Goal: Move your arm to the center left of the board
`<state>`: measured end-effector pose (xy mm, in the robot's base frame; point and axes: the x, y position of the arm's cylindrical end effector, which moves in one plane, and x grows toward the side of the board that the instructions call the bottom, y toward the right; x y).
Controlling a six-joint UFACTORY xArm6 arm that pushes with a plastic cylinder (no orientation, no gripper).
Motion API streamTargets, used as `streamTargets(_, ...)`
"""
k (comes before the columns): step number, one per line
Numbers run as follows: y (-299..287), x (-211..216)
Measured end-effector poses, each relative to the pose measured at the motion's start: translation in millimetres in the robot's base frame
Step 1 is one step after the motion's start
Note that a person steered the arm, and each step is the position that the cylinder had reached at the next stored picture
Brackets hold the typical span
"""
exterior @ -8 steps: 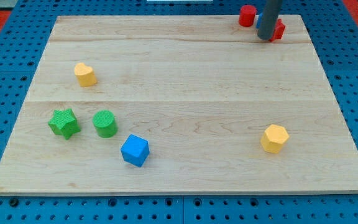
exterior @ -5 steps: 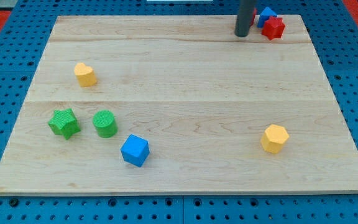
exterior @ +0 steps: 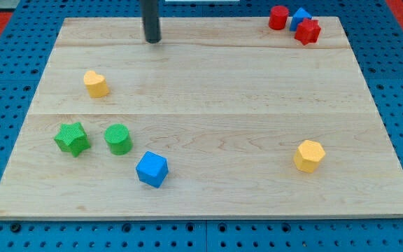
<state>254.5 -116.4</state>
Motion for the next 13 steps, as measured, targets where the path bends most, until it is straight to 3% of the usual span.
streamTargets(2, -87, 19)
streamTargets(6, -155, 103)
streamTargets(9, -169, 137)
streamTargets(13, -152, 146)
